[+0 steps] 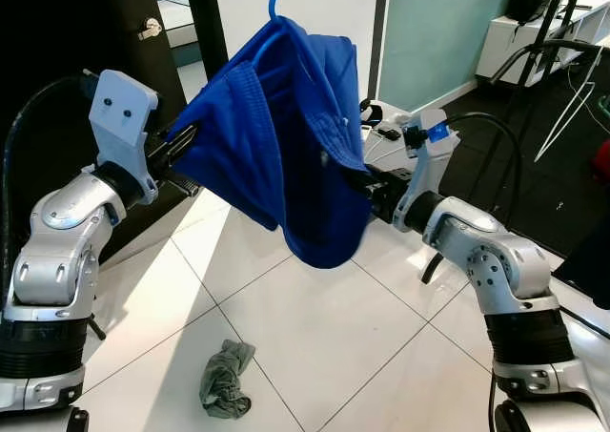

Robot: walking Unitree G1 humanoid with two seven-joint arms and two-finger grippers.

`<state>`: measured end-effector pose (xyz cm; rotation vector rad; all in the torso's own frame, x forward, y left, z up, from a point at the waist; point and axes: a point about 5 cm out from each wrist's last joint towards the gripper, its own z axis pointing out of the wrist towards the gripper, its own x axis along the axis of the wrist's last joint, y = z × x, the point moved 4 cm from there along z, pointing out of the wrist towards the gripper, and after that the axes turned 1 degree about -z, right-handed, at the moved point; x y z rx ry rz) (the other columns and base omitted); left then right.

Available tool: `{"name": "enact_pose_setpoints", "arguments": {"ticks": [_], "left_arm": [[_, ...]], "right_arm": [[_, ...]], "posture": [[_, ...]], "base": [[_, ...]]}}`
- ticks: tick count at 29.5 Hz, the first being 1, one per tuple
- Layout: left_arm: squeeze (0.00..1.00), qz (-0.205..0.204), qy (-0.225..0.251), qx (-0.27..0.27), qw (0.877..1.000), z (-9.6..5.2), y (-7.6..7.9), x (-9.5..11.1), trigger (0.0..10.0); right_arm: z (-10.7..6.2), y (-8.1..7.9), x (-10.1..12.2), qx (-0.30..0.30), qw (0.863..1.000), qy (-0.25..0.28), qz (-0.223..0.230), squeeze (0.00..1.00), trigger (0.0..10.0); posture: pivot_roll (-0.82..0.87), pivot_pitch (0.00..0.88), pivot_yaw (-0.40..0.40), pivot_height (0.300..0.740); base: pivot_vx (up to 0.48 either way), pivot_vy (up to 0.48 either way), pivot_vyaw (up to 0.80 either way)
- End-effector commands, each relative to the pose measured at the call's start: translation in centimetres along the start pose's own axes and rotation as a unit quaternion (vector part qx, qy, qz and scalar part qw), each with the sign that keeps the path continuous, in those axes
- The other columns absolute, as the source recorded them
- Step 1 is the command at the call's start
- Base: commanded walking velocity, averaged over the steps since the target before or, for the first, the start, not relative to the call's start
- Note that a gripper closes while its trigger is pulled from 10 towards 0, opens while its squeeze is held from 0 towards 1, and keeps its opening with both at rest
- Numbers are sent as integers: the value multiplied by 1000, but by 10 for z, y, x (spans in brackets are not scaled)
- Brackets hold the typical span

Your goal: Hang hanger

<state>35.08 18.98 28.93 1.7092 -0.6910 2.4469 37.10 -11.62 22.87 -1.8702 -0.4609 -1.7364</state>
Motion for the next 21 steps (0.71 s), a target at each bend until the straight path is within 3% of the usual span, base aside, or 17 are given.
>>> {"name": "enact_pose_setpoints", "arguments": {"ticks": [1,4,10,12,14,17,18,19,20,21], "left_arm": [[0,3,-1,16,1000,-6,-11,2,10000],[0,-33,8,24,999,-7,-10,2,10000],[0,-64,-2,54,996,-12,-15,-11,10000],[0,-83,-11,75,994,-14,-18,-19,10000],[0,-108,-39,110,987,-21,-22,-41,10000],[0,-120,-45,123,984,-23,-26,-45,10000],[0,-134,-40,140,980,-25,-34,-44,10000],[0,-144,-34,151,977,-25,-39,-42,10000],[0,-151,-25,165,974,-25,-48,-37,10000],[0,-151,-25,165,974,-25,-48,-37,10000]], "right_arm": [[-4,-1,1,16,1000,9,0,1000,10000],[-10,-3,-5,38,999,-13,-18,1000,10000],[-15,3,-13,33,998,-27,-34,1000,10000],[-16,8,-14,23,999,-27,-30,1000,10000],[-18,19,-11,0,1000,-6,-9,1000,10000],[-19,22,-6,-7,1000,14,5,1000,10000],[-19,27,-1,-24,999,35,17,902,10000],[-19,31,2,-36,998,49,24,902,10000],[-19,36,0,-52,997,53,30,24,10000],[-19,36,0,-52,997,53,30,24,10000]], "posture": [[7,0,26,740],[7,0,20,740],[-3,0,23,740],[4,0,19,740],[-3,0,26,740],[-3,0,26,740],[-2,0,24,740],[-2,0,24,740],[0,0,23,740],[0,0,23,740]], "base": [[0,0,0],[0,0,0],[0,0,0],[0,0,0],[0,0,0],[0,0,0],[0,0,0],[0,0,0],[0,0,0],[0,0,0]]}}
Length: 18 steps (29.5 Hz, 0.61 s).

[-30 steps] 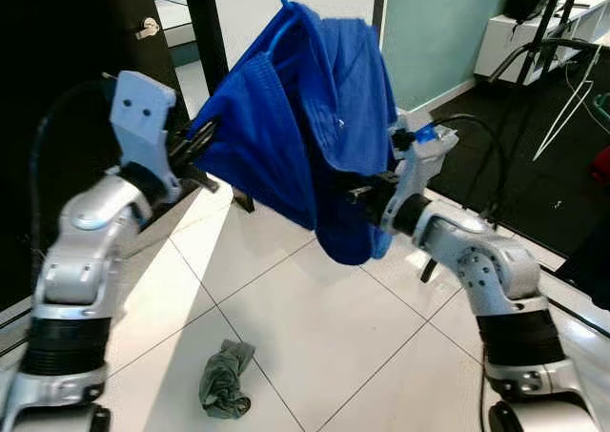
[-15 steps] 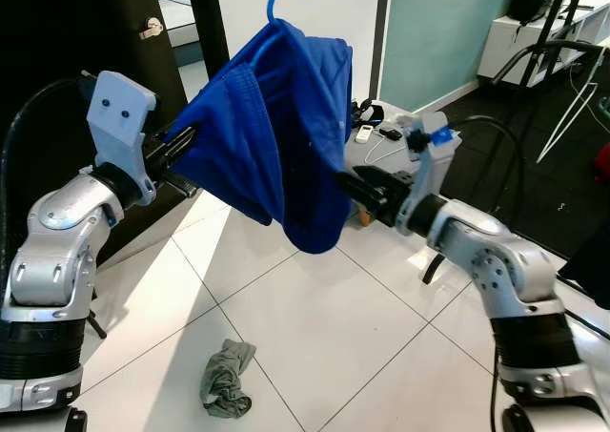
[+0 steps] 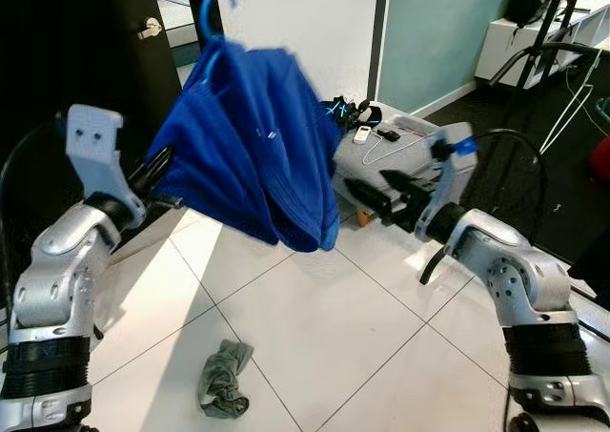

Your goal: Hang hanger

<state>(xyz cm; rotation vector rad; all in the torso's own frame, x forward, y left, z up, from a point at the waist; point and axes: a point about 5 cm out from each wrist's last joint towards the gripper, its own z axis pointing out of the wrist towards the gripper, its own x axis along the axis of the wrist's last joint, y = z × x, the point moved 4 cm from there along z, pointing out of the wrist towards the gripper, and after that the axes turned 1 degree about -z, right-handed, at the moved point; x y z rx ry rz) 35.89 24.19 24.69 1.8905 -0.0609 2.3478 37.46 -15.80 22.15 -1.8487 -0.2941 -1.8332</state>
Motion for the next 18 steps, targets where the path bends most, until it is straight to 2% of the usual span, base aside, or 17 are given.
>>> {"name": "enact_pose_setpoints", "arguments": {"ticks": [1,3,4,6,8,9,11,13,14,15,17,18], "left_arm": [[0,-12,35,21,999,2,-11,22,10000],[0,-36,56,40,997,4,-25,38,10000],[0,-36,56,40,997,4,-25,38,10000],[0,-42,79,42,995,4,-32,54,10000],[0,-40,97,33,994,5,-32,67,10000],[0,-40,97,33,994,5,-32,67,10000],[0,-64,127,-17,990,7,-18,83,10000],[0,-99,142,-101,980,5,8,94,10000],[0,-99,142,-101,980,5,8,94,10000],[0,-107,142,-127,976,4,16,96,10000],[0,-86,124,-194,969,-2,38,92,10000],[0,-86,124,-194,969,-2,38,92,10000]], "right_arm": [[3,2,0,-10,1000,9,8,0,10000],[4,2,-8,-25,999,10,31,0,10000],[4,2,-8,-25,999,10,31,0,10000],[5,2,-14,-37,998,14,56,0,10000],[6,2,-18,-42,997,14,62,0,10000],[6,2,-18,-42,997,14,62,0,10000],[10,-1,-23,-47,995,14,82,0,10000],[15,-6,-28,-48,994,14,100,0,10000],[15,-6,-28,-48,994,14,100,0,10000],[16,-8,-29,-48,993,14,103,0,10000],[19,-16,-35,-41,994,6,104,0,10000],[19,-16,-35,-41,994,6,104,0,10000]], "posture": [[1,0,24,740],[2,0,31,740],[2,0,31,740],[5,0,34,740],[7,0,35,740],[7,0,35,740],[12,0,36,740],[12,0,36,740],[12,0,36,740],[12,0,36,740],[12,0,37,740],[12,0,37,740]], "base": [[0,0,0],[0,0,0],[0,0,0],[0,0,0],[0,0,0],[0,0,0],[0,0,-800],[0,0,-800],[0,0,-800],[0,0,-800],[0,0,-800],[0,0,-800]]}}
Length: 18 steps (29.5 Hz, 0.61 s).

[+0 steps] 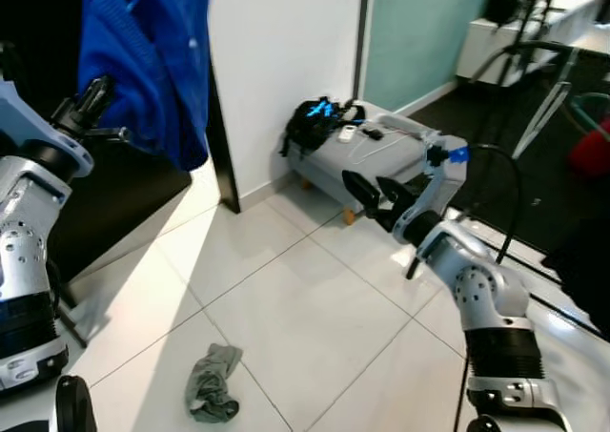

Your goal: Hang hanger

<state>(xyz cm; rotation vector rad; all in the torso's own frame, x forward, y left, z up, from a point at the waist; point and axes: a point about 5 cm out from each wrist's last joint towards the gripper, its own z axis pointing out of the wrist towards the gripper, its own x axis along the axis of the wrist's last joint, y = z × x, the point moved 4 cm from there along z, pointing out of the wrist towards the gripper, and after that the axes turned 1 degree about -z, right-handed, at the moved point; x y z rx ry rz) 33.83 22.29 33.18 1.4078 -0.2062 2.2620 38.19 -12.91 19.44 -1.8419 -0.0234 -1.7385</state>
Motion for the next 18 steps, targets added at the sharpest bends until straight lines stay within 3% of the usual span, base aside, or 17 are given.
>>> {"name": "enact_pose_setpoints", "arguments": {"ticks": [1,4,5,7,10,12,13,14,16,17,18], "left_arm": [[0,9,-8,-55,998,3,19,1,10000],[0,10,-8,-49,999,4,17,1,10000],[0,21,-17,-24,999,5,10,-3,10000],[0,61,-45,25,997,4,-5,-17,10000],[0,78,-61,39,994,0,-8,-27,10000],[0,111,-112,76,985,-17,-8,-63,10000],[0,111,-112,76,985,-17,-8,-63,10000],[0,127,-143,105,976,-29,-9,-85,10000],[0,127,-143,105,976,-29,-9,-85,10000],[0,141,-172,127,967,-45,-7,-104,10000],[0,141,-172,127,967,-45,-7,-104,10000]], "right_arm": [[1,-4,-7,0,1000,-6,-2,0,10000],[1,-4,-8,0,1000,-7,-3,0,10000],[2,-4,-9,-3,1000,-6,-3,0,10000],[4,-10,-10,3,1000,-5,-2,0,10000],[3,-13,-14,6,1000,-9,-7,0,10000],[-1,-18,-30,2,999,-32,-29,0,10000],[-1,-18,-30,2,999,-32,-29,0,10000],[-4,-17,-37,-6,998,-42,-37,0,10000],[-4,-17,-37,-6,998,-42,-37,0,10000],[-9,-12,-40,-19,997,-47,-58,0,10000],[-9,-12,-40,-19,997,-47,-58,0,10000]], "posture": [[18,0,37,740],[18,0,37,740],[20,0,31,740],[7,0,41,740],[3,0,45,740],[-6,0,43,740],[-6,0,43,740],[-7,0,36,740],[-7,0,36,740],[-15,0,31,740],[-15,0,31,740]], "base": [[0,0,-800],[0,0,-800],[0,0,-800],[0,0,0],[0,0,0],[0,0,0],[0,0,0],[0,0,0],[0,0,0],[0,0,0],[0,0,0]]}}
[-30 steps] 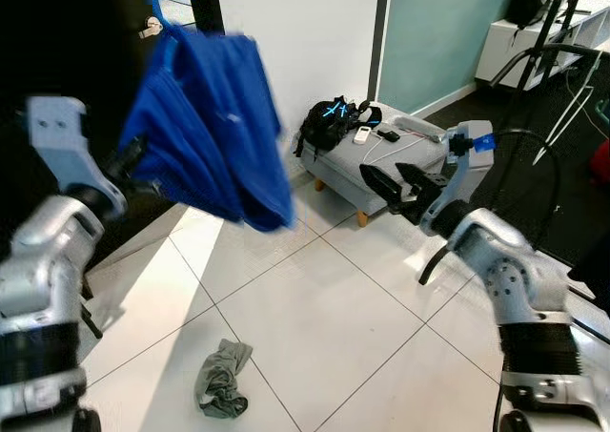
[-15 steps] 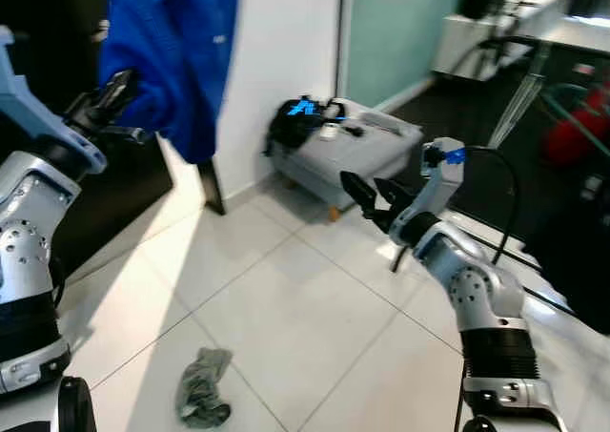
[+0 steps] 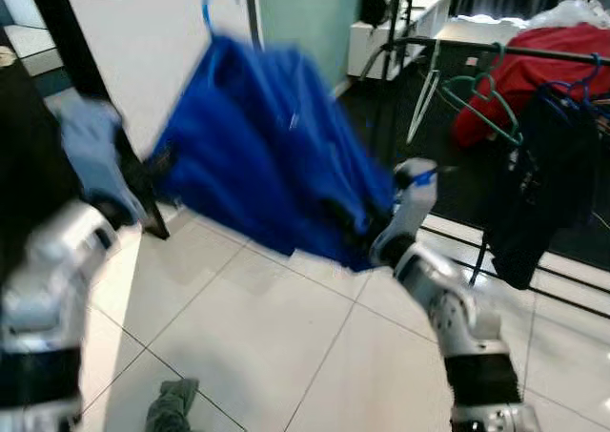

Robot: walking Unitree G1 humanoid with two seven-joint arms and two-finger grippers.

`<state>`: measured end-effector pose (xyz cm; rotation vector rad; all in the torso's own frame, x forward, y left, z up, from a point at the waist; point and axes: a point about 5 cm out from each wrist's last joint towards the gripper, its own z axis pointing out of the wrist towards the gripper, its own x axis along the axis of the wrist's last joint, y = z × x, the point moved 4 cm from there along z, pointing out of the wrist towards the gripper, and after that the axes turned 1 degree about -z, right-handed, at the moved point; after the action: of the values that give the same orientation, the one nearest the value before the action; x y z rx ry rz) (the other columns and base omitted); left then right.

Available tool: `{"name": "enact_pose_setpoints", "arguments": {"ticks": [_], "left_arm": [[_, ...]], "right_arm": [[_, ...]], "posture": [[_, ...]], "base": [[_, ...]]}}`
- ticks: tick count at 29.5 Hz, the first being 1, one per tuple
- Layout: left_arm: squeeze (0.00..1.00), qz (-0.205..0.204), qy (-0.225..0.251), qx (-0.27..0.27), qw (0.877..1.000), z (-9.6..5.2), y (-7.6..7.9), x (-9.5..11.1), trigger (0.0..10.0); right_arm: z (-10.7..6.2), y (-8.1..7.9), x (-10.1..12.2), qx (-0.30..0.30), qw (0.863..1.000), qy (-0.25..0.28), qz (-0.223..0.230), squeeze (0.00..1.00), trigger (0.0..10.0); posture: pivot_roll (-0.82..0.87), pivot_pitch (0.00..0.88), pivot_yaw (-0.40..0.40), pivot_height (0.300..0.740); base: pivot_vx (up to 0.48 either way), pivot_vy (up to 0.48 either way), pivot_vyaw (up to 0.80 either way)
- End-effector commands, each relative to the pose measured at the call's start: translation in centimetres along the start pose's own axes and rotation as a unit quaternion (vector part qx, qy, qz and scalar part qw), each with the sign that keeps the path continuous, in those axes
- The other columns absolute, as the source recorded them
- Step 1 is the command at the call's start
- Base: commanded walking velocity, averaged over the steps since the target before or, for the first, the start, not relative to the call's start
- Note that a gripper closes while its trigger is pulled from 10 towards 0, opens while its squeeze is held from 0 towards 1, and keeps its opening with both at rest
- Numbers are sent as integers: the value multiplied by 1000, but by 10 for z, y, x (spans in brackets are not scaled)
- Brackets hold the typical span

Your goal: Hang hanger

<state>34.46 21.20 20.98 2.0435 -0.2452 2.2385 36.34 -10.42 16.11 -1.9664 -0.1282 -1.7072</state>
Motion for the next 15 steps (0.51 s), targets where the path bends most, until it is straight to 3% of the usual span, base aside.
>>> {"name": "enact_pose_setpoints", "arguments": {"ticks": [1,2,4,5,7,11,15], "left_arm": [[0,10,0,29,1000,-9,3,-6,10000],[0,10,0,29,1000,-9,3,-6,10000],[0,8,-21,28,999,-27,23,-27,10000],[0,8,-21,28,999,-27,23,-27,10000],[0,59,-35,-28,997,-50,63,-41,10000],[0,69,-44,-28,996,-61,69,-52,10000],[0,48,-35,-12,998,-68,74,-58,10000]], "right_arm": [[-7,8,1,-21,999,-1,-33,0,10000],[-7,8,1,-21,999,-1,-33,0,10000],[-18,20,-2,-40,998,-10,-49,0,10000],[-18,20,-2,-40,998,-10,-49,0,10000],[-29,15,-6,-34,998,-20,-58,0,10000],[-35,13,-15,-38,997,-31,-63,0,10000],[-47,18,-22,-51,995,-41,-80,0,10000]], "posture": [[-18,0,24,740],[-18,0,24,740],[-24,0,16,740],[-24,0,16,740],[-29,0,10,740],[-41,0,6,740],[-52,0,1,740]], "base": [[0,0,0],[0,0,0],[0,0,0],[0,0,0],[0,0,-800],[0,0,-200],[0,0,0]]}}
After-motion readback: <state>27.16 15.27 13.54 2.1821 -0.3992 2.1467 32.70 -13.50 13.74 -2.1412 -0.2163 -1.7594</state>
